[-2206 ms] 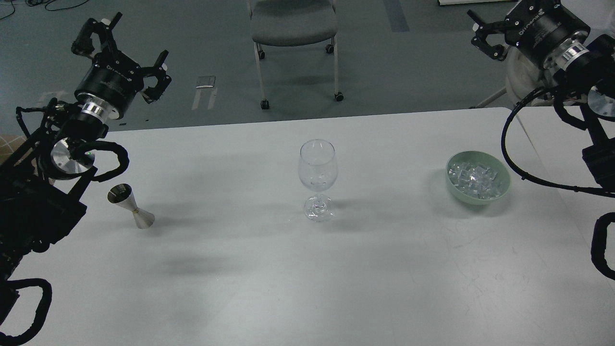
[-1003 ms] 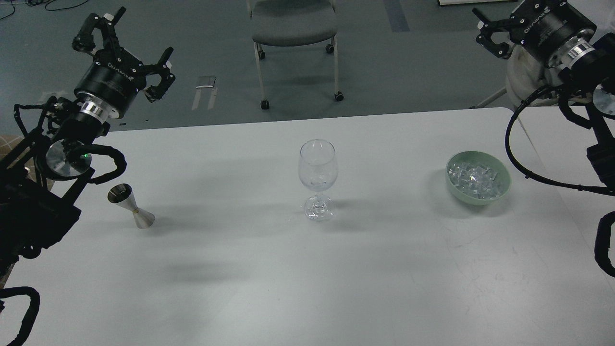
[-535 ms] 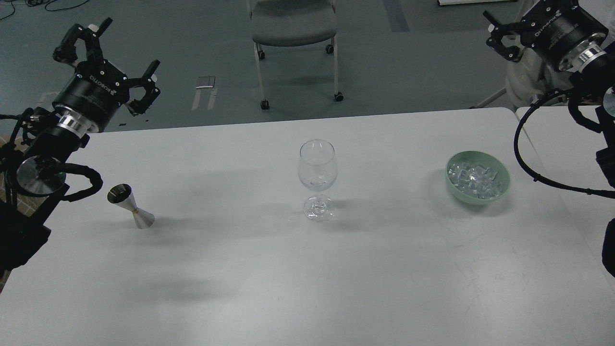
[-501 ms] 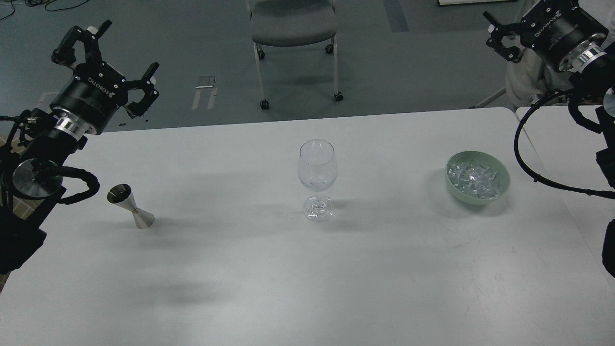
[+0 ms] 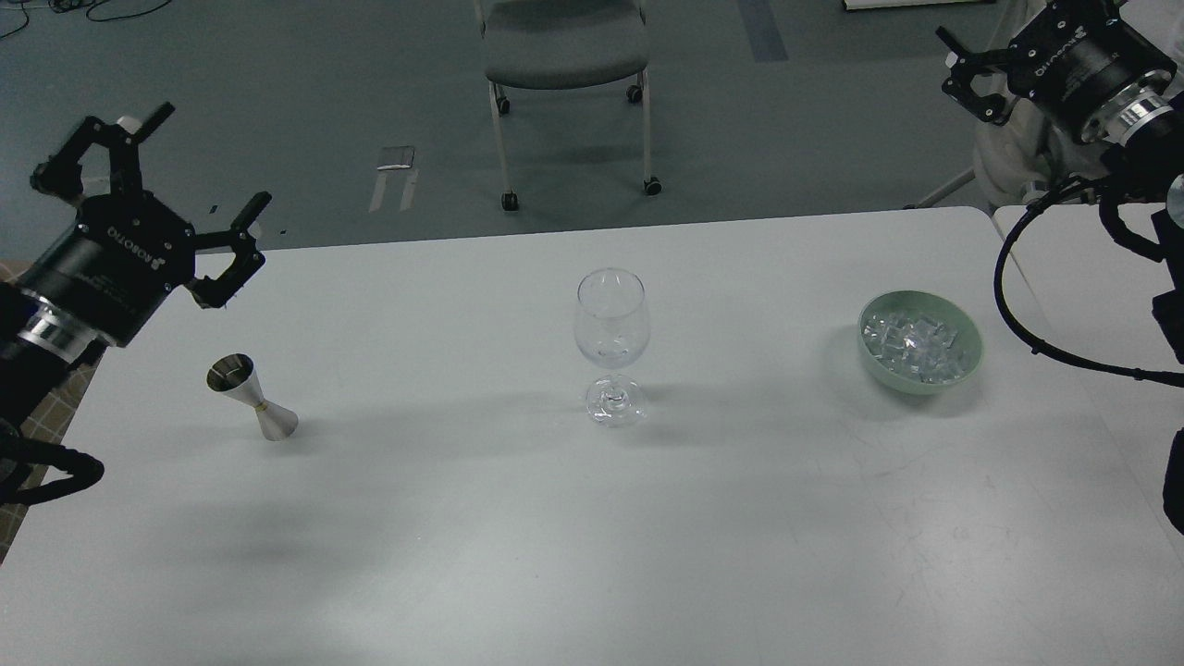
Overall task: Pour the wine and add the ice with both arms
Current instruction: 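Lower the left gripper toward the metal jigger cup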
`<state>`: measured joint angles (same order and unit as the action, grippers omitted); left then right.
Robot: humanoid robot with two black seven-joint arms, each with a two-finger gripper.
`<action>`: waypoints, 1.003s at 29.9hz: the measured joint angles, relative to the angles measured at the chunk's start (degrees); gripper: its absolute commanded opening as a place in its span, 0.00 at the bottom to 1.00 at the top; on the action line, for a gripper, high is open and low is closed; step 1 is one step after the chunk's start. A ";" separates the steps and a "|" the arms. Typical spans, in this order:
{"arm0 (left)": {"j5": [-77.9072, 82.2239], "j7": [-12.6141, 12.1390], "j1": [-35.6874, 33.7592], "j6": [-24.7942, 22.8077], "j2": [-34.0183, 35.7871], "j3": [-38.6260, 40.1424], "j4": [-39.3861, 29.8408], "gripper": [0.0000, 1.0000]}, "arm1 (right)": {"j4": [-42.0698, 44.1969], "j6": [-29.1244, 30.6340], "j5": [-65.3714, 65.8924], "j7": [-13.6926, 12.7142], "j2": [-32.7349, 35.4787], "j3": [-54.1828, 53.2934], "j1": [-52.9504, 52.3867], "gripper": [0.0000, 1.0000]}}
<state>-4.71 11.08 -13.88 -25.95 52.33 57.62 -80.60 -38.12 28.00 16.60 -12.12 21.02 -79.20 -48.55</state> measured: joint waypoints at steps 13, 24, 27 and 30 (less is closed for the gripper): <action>-0.47 1.89 11.83 -1.99 -1.22 5.45 -1.68 0.98 | -0.38 0.00 0.00 0.00 1.10 0.00 0.45 1.00; -2.57 -3.33 11.81 -2.06 -2.41 9.87 3.55 0.96 | -0.55 0.00 0.00 0.00 1.21 0.05 0.47 1.00; -5.62 -3.67 11.81 -2.05 -2.82 10.10 3.60 0.96 | -0.55 0.00 0.00 0.00 1.21 0.10 0.51 1.00; -8.37 -3.77 11.82 -2.05 -2.98 10.18 3.41 0.95 | -0.55 0.00 0.00 0.00 1.25 0.10 0.60 1.00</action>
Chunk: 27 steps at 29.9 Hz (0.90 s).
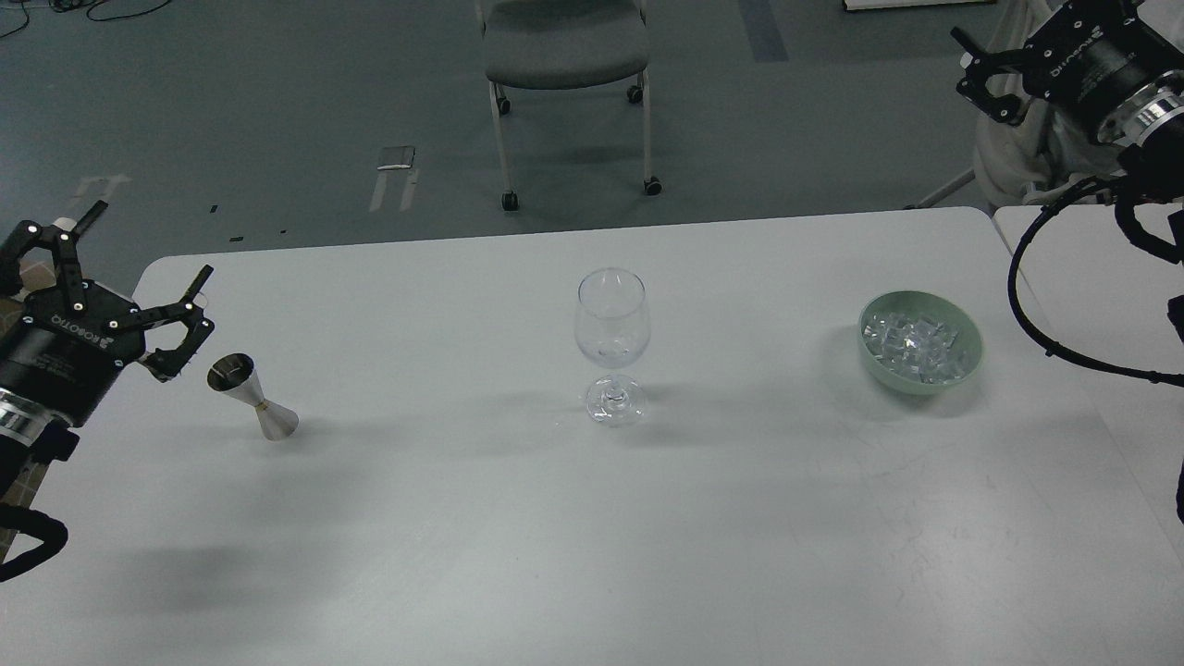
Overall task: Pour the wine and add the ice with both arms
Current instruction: 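Lower the left gripper toward the metal jigger cup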
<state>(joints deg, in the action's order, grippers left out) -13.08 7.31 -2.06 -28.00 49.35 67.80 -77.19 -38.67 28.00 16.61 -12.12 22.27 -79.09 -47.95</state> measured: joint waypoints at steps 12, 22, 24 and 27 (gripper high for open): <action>-12.22 -2.56 7.56 0.00 -4.81 6.83 -4.46 0.95 | 0.07 0.00 0.00 -0.10 0.06 0.08 0.49 1.00; -12.27 -4.14 21.52 0.00 -13.50 11.90 -9.92 0.89 | -0.71 0.00 0.00 -0.10 3.95 0.05 2.41 1.00; -12.27 -4.12 23.97 0.29 -14.94 11.90 -10.49 0.89 | -0.71 0.00 0.00 -0.10 4.80 0.00 2.85 1.00; -12.27 -3.90 25.65 2.39 -16.67 11.91 -10.81 0.85 | -0.71 0.00 -0.04 -0.10 5.37 -0.06 3.50 1.00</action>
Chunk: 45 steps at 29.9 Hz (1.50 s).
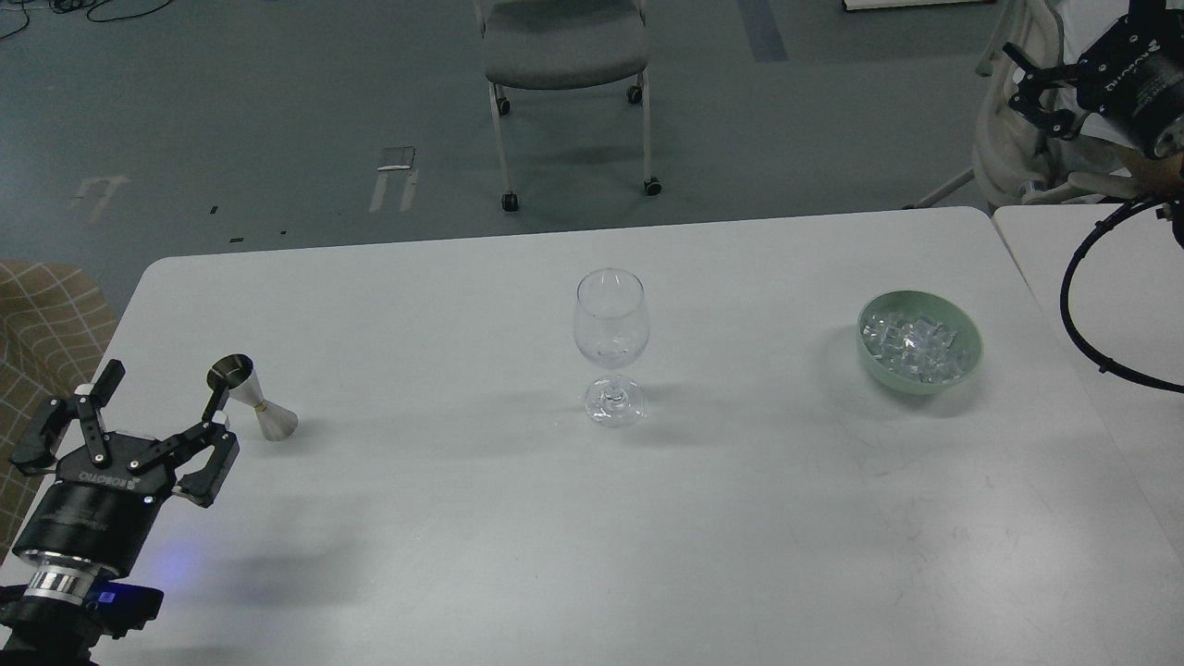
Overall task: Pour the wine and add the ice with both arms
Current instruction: 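Lower the left gripper toward the metal jigger cup, then close the left gripper around the jigger cup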
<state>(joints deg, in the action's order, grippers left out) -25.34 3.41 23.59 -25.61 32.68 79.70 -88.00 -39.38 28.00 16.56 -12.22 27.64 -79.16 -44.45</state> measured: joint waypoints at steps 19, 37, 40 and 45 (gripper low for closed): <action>0.99 -0.13 -2.40 15.28 -6.21 0.43 2.80 0.80 | -0.76 0.00 -0.04 0.03 2.19 -0.56 1.75 1.00; 1.93 -2.08 -9.78 22.58 -8.52 -0.31 7.26 0.80 | -1.92 0.00 -0.04 0.00 3.10 -0.53 2.36 1.00; 2.56 -2.64 -10.24 21.86 -9.64 -0.43 9.01 0.80 | -1.95 0.00 -0.04 -0.01 3.11 -0.48 2.55 1.00; 2.74 -2.82 -11.57 21.96 -10.16 -0.58 9.93 0.75 | -2.04 0.00 -0.04 -0.02 3.49 -0.47 2.80 1.00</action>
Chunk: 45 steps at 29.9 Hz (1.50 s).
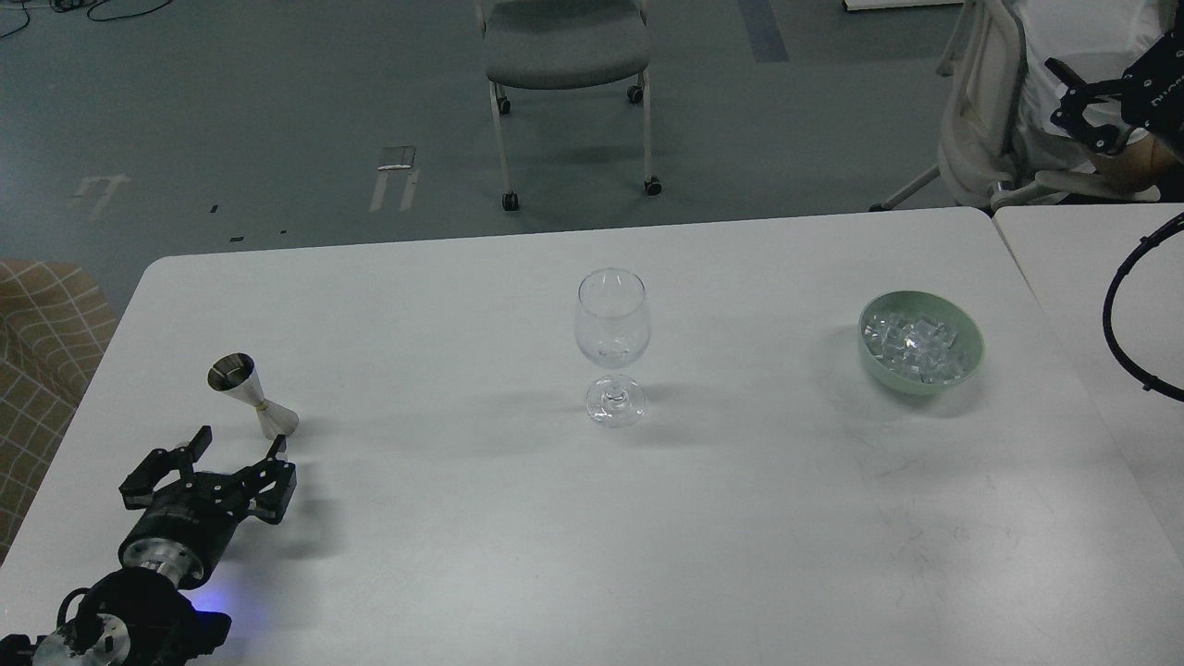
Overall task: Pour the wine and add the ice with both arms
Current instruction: 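Close the left gripper around the jigger cup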
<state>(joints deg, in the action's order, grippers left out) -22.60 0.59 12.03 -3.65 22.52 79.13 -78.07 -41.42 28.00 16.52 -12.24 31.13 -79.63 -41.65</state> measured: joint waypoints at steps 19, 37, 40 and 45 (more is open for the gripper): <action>0.80 -0.98 -9.36 1.77 -0.97 -2.37 10.02 0.75 | -0.65 0.00 0.00 -0.05 1.19 -0.07 1.04 1.00; 1.45 -1.55 -11.05 0.57 -1.76 -2.20 10.69 0.67 | -0.48 0.00 0.00 -0.06 1.81 0.00 1.47 1.00; 1.45 -1.44 -11.45 0.44 -2.18 -1.93 10.81 0.63 | -0.48 0.00 0.00 -0.05 1.81 0.00 1.48 1.00; 1.46 -1.45 -12.22 -0.07 -2.91 -1.65 11.32 0.55 | -0.48 0.00 0.00 0.02 1.66 0.00 1.48 1.00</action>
<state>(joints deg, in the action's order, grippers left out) -21.14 -0.86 -0.20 -3.72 19.61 77.48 -66.76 -41.91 28.00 16.52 -12.22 32.79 -79.62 -40.16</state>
